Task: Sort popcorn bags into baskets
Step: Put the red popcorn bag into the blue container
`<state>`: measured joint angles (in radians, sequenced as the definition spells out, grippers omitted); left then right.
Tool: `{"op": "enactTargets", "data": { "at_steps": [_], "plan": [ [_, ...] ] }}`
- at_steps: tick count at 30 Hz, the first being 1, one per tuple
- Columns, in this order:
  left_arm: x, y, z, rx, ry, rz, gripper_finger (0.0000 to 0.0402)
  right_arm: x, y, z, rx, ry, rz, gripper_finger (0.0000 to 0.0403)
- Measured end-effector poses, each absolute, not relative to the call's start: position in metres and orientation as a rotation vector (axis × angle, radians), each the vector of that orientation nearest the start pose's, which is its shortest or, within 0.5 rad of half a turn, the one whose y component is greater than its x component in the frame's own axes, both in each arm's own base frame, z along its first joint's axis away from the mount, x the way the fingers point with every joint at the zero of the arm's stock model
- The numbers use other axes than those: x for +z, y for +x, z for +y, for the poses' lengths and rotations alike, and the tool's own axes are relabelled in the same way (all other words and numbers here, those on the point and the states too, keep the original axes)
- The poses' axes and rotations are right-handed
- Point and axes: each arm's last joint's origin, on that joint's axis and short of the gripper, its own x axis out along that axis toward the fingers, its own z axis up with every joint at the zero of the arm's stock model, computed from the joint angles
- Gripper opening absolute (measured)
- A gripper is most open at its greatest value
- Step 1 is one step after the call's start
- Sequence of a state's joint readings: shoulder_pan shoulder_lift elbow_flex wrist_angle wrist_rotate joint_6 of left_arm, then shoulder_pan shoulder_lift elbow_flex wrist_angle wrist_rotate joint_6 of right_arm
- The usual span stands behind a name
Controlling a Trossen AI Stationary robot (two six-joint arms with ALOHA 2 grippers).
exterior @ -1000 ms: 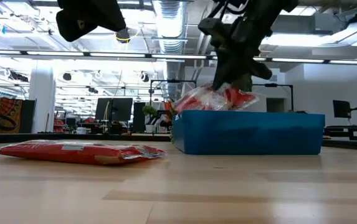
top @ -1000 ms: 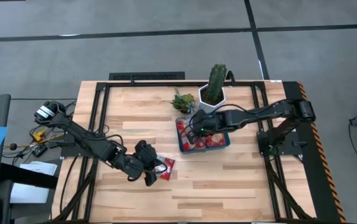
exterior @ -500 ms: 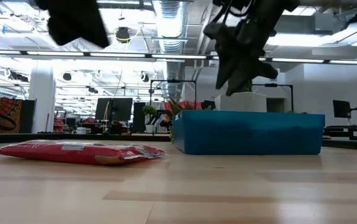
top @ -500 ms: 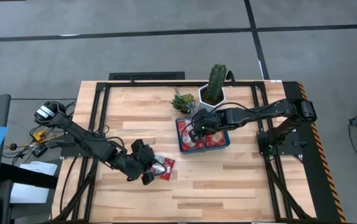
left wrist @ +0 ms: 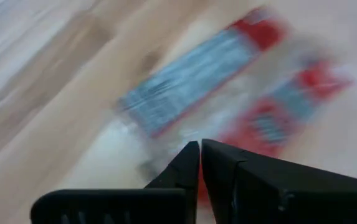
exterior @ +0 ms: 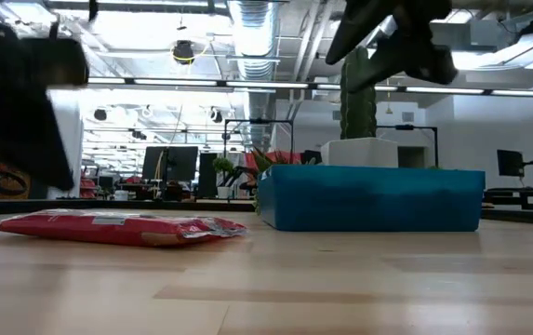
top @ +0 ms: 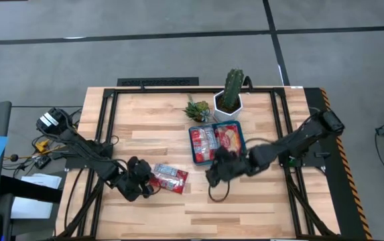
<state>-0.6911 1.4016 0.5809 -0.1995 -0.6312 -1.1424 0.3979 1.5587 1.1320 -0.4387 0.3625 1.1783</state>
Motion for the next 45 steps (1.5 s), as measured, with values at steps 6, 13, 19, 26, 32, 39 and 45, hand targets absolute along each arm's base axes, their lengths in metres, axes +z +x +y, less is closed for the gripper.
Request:
{"op": "enactTargets", "data": {
  "at_steps": [6, 13, 19, 26, 32, 39, 45],
  "plan": [
    [0.125, 0.183, -0.119, 0.435, -0.479, 0.756, 0.0009, 0.225, 0.311, 0.156, -0.387, 0.857, 0.682, 0.0184],
    [0.119, 0.193, -0.120, 0.356, -0.564, 0.708, 0.0009, 0.201, 0.327, 0.182, -0.304, 0.923, 0.634, 0.0176],
    [0.096, 0.224, -0.141, 0.243, -0.653, 0.718, 0.0009, 0.192, 0.341, 0.184, -0.208, 0.898, 0.616, 0.0189],
    [0.098, 0.271, -0.180, 0.078, -0.624, 0.717, 0.0006, 0.194, 0.337, 0.179, -0.222, 0.907, 0.675, 0.0209],
    [0.136, 0.294, -0.201, -0.108, -0.527, 0.745, 0.0002, 0.202, 0.318, 0.186, -0.280, 0.937, 0.732, 0.0195],
    [0.193, 0.305, -0.198, -0.063, -0.314, 0.737, 0.0000, 0.187, 0.292, 0.216, -0.374, 1.046, 0.820, 0.0179],
    [0.179, 0.305, -0.172, 0.048, -0.182, 0.763, 0.0000, 0.184, 0.276, 0.239, -0.449, 1.186, 0.712, 0.0178]
  ]
}}
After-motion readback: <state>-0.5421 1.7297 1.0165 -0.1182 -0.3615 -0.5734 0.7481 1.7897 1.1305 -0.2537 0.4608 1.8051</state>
